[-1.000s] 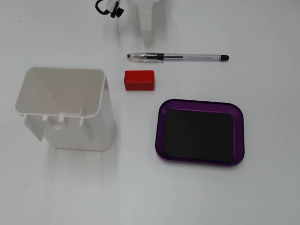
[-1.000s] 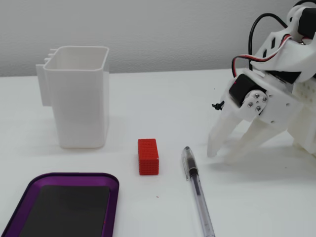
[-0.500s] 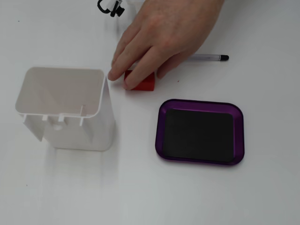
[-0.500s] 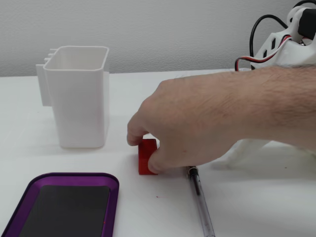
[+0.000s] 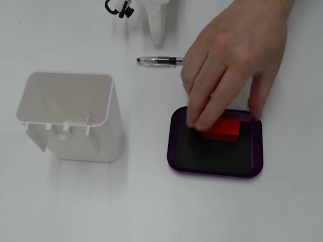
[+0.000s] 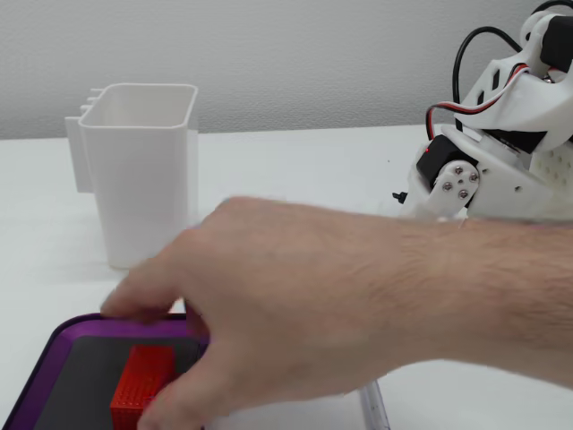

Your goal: Remove the cube from the box.

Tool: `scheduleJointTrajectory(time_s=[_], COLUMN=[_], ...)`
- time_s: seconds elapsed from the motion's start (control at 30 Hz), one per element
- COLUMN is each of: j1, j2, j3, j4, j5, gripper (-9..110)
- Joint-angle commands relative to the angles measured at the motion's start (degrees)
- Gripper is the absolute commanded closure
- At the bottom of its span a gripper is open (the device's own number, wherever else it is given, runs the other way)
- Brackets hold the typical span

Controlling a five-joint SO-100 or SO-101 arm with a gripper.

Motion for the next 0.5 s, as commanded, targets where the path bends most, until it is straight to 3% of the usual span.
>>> scheduleJointTrajectory(time_s=[0.0, 0.47], j1=[0.4, 0.1], j2=[-0.4, -0.4], j3=[0.0, 0.0], j4=[-0.3, -0.4], j5=[0.4, 0.4], gripper=[97, 97])
